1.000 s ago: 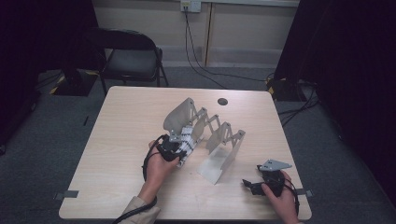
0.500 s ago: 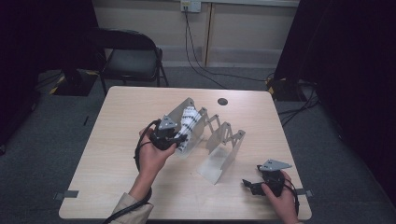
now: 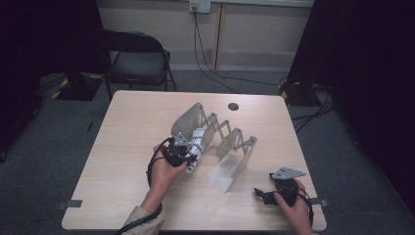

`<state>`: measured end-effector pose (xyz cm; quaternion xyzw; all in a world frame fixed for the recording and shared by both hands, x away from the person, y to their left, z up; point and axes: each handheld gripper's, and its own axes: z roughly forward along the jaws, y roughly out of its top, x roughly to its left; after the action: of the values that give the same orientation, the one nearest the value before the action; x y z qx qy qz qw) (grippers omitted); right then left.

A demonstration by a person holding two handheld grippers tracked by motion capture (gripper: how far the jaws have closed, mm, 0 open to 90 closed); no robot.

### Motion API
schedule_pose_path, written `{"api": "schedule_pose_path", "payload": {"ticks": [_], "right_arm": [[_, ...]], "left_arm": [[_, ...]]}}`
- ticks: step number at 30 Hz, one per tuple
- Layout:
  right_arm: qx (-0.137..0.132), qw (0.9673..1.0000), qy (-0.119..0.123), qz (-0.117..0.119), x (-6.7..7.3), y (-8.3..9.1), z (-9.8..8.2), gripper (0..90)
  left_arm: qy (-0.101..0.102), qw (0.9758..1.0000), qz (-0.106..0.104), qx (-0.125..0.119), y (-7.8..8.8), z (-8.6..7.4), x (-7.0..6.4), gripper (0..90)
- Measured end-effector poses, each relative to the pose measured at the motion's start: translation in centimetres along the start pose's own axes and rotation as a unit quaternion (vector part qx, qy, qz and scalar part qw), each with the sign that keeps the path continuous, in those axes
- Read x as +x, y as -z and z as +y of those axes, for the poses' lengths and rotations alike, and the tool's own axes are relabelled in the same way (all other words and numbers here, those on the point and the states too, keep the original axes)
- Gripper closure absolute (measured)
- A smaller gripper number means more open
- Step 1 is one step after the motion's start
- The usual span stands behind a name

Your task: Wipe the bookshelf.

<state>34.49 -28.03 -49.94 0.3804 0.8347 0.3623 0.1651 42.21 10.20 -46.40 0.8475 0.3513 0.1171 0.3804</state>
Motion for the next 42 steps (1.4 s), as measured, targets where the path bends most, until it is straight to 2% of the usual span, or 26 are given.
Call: {"api": "schedule_pose_path", "payload": {"ticks": [6,9,12,16,18,20,22,24,29,42], "right_arm": [[0.000,1.0000,0.000,0.000,0.0,0.0,0.0,11.4],[0.000,1.0000,0.000,0.000,0.0,0.0,0.0,11.4],[0.000,1.0000,0.000,0.000,0.0,0.0,0.0,11.4],[0.000,1.0000,0.000,0.000,0.0,0.0,0.0,11.4],[0.000,1.0000,0.000,0.000,0.0,0.0,0.0,11.4],[0.000,1.0000,0.000,0.000,0.0,0.0,0.0,11.4],[0.000,1.0000,0.000,0.000,0.0,0.0,0.0,11.4],[0.000,1.0000,0.000,0.000,0.0,0.0,0.0,11.4],[0.000,1.0000,0.000,0.000,0.0,0.0,0.0,11.4],[0.000,1.0000,0.000,0.000,0.0,0.0,0.0,11.4]], "left_arm": [[0.006,0.9997,-0.002,0.022,-1.1,-1.3,0.0,76.3],[0.012,0.9997,-0.005,0.019,-1.1,-1.5,0.0,76.4],[0.010,0.9998,0.000,0.018,-0.6,-1.1,0.1,76.4],[0.005,0.9999,0.013,-0.009,1.2,0.4,0.3,76.3],[0.002,0.9994,0.017,-0.031,2.3,1.6,0.3,76.3],[-0.008,0.9983,0.024,-0.053,3.3,3.0,0.2,76.2],[-0.013,0.9974,0.021,-0.068,3.9,4.2,0.0,76.0],[-0.022,0.9973,0.015,-0.069,4.1,5.0,-0.2,75.7],[-0.031,0.9977,0.013,-0.060,3.0,5.3,-0.3,75.6],[-0.019,0.9995,0.007,-0.024,0.3,2.9,0.0,75.5]]}}
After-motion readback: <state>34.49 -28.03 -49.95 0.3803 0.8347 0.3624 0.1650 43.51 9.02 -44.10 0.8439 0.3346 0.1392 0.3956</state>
